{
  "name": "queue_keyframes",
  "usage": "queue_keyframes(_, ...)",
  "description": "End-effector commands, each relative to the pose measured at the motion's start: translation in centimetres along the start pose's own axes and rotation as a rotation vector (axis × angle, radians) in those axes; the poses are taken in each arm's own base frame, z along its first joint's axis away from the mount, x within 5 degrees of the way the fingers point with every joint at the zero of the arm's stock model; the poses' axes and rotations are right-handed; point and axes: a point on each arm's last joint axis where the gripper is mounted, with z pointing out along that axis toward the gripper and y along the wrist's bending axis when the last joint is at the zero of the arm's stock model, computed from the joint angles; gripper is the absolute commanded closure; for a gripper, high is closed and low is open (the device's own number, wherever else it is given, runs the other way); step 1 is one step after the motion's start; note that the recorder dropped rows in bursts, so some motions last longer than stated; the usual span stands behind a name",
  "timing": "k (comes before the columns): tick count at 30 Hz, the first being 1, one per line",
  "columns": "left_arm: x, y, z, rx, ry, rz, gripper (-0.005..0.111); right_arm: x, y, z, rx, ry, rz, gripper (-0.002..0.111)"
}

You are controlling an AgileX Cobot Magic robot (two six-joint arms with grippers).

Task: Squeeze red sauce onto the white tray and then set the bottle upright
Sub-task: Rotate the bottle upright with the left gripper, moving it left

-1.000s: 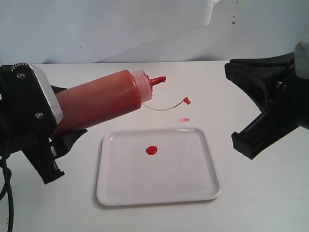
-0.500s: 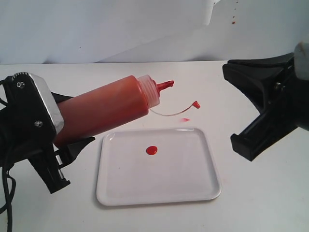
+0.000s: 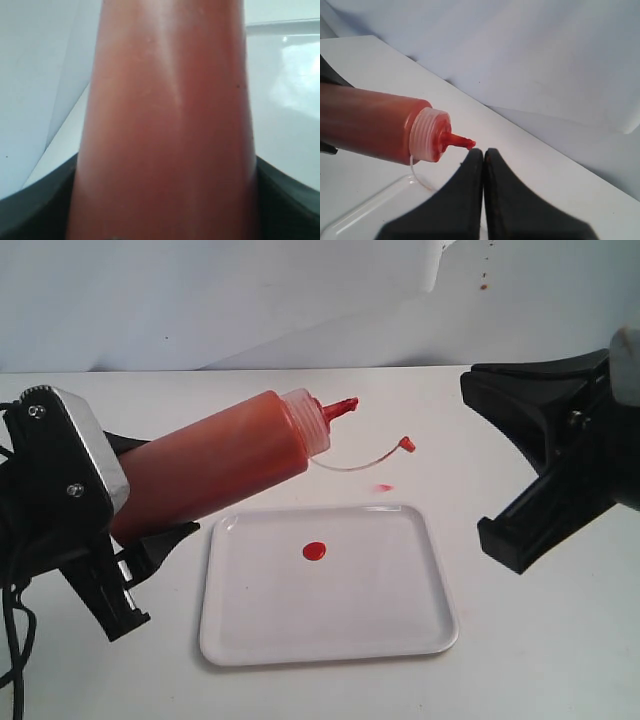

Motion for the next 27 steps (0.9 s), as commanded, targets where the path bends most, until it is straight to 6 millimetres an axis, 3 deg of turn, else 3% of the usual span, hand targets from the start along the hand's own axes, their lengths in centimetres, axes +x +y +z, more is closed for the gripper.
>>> queue_keyframes(1, -0.6, -0.9, -0.3, 0.04, -0.123, -0.046, 0.107, 0.0, 0.1, -0.1, -0.011, -0.004, 0.0, 0.108)
queue_keyframes(12, -0.7, -1.2, -0.5, 0.0, -0.266, -0.168, 0.107, 0.0, 0.2, -0.1, -0.02, -0.007, 0.0, 0.108)
queue_keyframes(19, -0.9, -0.7, -1.2, -0.122, -0.452, -0.271, 0.107, -0.4, 1.4, -0.2, -0.147, -0.058, 0.001, 0.108)
queue_keyframes(27, -0.7, -0.9, -1.5, -0.132, -0.495, -0.275, 0.107, -0.8, 2.2, -0.4, -0.247, -0.098, 0.001, 0.108)
